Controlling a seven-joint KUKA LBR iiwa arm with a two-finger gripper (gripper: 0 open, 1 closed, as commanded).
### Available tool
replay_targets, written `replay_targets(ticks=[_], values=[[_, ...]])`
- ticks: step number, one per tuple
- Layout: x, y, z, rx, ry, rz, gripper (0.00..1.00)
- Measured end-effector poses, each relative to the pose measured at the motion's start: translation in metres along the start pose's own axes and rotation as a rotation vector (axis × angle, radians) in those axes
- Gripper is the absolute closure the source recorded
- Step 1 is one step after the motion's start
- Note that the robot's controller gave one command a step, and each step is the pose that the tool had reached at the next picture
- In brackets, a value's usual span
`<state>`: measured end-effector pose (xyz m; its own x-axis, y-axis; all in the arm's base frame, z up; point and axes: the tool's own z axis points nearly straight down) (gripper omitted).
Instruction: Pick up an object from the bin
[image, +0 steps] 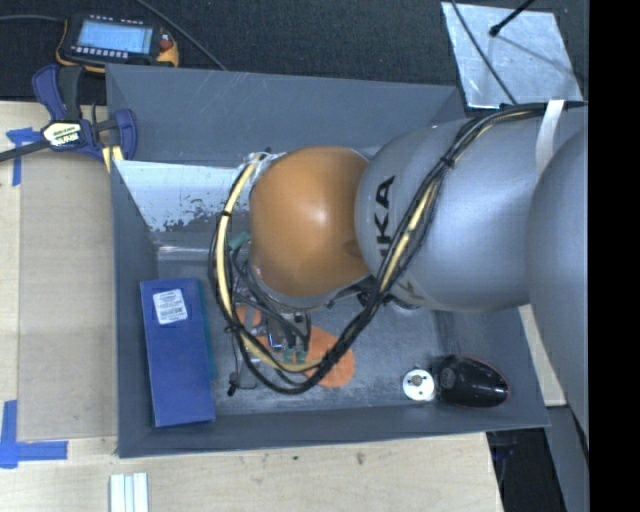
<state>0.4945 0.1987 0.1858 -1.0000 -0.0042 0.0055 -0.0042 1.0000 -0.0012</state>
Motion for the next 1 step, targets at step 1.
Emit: replay_targets(ticks=[1], values=[[-0.0016, -0.0011, -0.0046, -0.002, -0.008, 0.004, 0.00]])
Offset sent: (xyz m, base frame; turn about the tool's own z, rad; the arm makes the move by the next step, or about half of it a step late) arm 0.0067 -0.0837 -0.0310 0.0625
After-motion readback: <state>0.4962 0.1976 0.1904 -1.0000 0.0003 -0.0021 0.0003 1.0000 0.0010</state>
